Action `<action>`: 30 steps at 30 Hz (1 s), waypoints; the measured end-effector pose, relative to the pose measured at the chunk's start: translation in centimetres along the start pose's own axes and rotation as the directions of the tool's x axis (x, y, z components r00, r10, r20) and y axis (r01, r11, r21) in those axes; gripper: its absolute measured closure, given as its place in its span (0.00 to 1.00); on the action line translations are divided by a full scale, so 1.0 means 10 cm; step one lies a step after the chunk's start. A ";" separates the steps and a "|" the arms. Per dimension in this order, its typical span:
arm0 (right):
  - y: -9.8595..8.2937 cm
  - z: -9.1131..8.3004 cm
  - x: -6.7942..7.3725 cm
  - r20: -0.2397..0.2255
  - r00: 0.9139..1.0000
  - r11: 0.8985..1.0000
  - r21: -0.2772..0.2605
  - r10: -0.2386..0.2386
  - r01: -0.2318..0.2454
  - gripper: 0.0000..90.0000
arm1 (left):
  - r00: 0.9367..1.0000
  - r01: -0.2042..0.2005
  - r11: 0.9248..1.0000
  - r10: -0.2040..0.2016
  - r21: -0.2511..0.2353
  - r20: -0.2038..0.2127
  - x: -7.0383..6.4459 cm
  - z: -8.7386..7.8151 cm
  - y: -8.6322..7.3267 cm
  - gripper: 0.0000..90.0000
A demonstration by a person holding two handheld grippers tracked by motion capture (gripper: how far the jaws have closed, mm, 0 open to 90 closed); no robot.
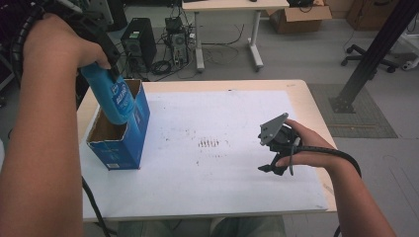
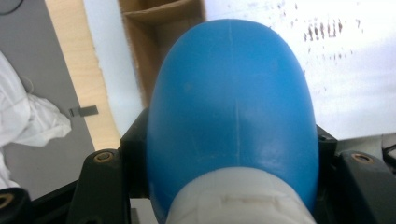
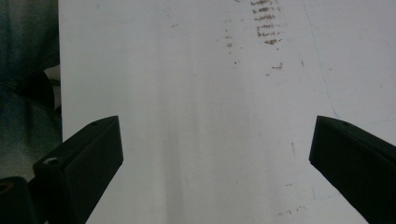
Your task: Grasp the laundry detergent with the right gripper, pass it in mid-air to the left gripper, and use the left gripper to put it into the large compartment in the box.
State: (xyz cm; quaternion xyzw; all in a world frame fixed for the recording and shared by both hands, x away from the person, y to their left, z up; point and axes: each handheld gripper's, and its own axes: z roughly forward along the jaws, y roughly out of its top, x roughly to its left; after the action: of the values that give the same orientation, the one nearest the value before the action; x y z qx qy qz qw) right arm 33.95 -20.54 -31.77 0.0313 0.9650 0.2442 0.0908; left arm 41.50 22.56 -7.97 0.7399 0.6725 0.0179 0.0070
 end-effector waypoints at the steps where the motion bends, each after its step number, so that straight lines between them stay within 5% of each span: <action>1: -0.01 0.00 0.00 -0.002 1.000 1.000 0.003 0.005 -0.005 0.03 | 1.000 0.010 1.000 -0.010 0.000 0.001 0.03 0.00 0.01 0.43; 16: -0.03 0.06 -0.04 -0.010 1.000 1.000 0.012 0.012 -0.012 0.03 | 0.996 0.084 0.996 -0.084 0.015 0.000 0.34 0.22 0.06 0.43; 30: 0.00 0.08 -0.04 -0.009 1.000 1.000 0.003 0.010 -0.010 0.03 | 0.996 0.094 0.995 -0.094 0.033 0.009 0.47 0.54 0.07 0.43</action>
State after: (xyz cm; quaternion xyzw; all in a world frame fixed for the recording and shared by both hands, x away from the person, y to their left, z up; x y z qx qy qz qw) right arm 34.46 -20.25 -32.41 0.0351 0.9656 0.2432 0.0852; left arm 42.85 27.22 -13.27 0.7076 0.7066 0.0028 -0.0007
